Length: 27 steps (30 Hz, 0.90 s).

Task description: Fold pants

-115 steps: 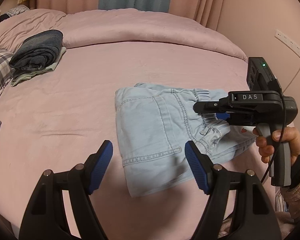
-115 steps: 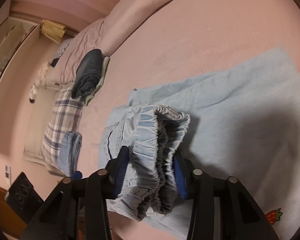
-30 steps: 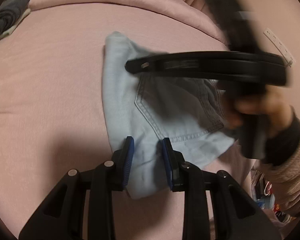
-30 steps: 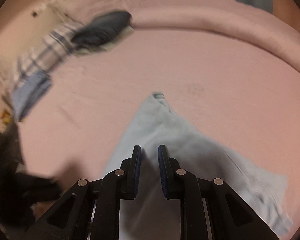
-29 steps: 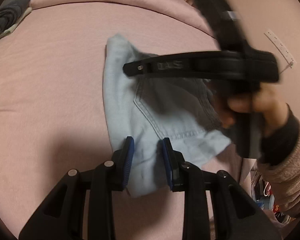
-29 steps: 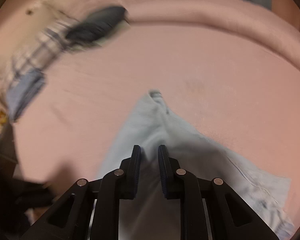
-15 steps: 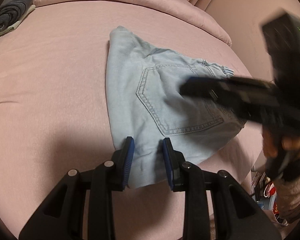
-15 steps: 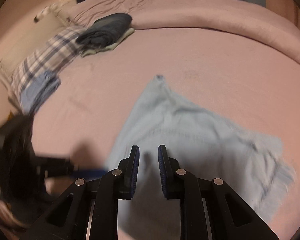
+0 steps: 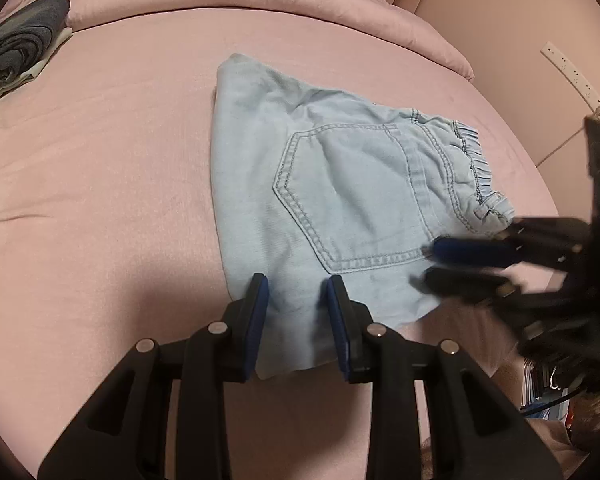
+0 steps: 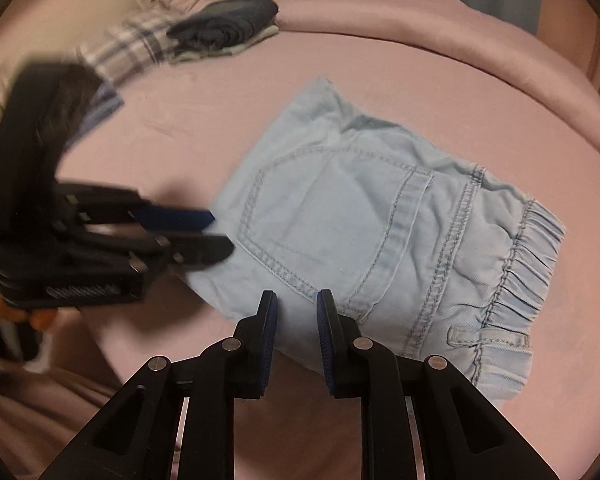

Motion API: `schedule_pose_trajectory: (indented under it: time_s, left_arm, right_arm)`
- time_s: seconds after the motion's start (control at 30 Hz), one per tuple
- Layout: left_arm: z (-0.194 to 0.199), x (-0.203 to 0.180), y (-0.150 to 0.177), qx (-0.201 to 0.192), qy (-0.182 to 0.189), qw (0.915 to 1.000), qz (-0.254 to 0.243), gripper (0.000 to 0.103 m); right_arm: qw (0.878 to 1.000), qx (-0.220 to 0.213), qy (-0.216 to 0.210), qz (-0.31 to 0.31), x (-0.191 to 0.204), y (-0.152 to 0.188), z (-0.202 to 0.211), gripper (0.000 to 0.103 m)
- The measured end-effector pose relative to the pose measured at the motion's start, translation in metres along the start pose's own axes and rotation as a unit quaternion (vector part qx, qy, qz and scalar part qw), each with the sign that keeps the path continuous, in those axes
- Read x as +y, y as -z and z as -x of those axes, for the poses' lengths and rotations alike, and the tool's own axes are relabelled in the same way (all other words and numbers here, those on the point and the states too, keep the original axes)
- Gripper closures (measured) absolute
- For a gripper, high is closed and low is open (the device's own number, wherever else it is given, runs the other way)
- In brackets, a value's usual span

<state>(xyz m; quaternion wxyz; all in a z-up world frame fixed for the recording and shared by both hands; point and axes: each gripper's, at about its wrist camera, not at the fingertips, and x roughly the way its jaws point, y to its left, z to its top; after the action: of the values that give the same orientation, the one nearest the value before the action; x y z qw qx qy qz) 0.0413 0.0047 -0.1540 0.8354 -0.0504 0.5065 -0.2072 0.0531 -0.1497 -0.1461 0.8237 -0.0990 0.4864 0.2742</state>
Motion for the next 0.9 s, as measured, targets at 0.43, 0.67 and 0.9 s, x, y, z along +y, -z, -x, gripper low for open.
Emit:
schedule_pose_trajectory:
  time_s: [0.43, 0.67, 0.9]
  left_arm:
    - [-0.004, -0.005, 0.000, 0.003, -0.017, 0.9998, -0.011, 0.071]
    - [0.000, -0.002, -0.002, -0.002, -0.010, 0.9998, 0.014, 0.062]
    - [0.013, 0.013, -0.004, -0.028, 0.008, 0.9979, 0.058, 0.034]
  right_arm:
    - [0.994, -0.033, 0.095, -0.050, -0.051, 0.033, 0.019, 0.083]
    - [0.992, -0.056, 0.035, -0.111, -0.066, 0.031, 0.032, 0.079]
    - [0.962, -0.132, -0.035, -0.238, -0.111, 0.049, 0.068, 0.042]
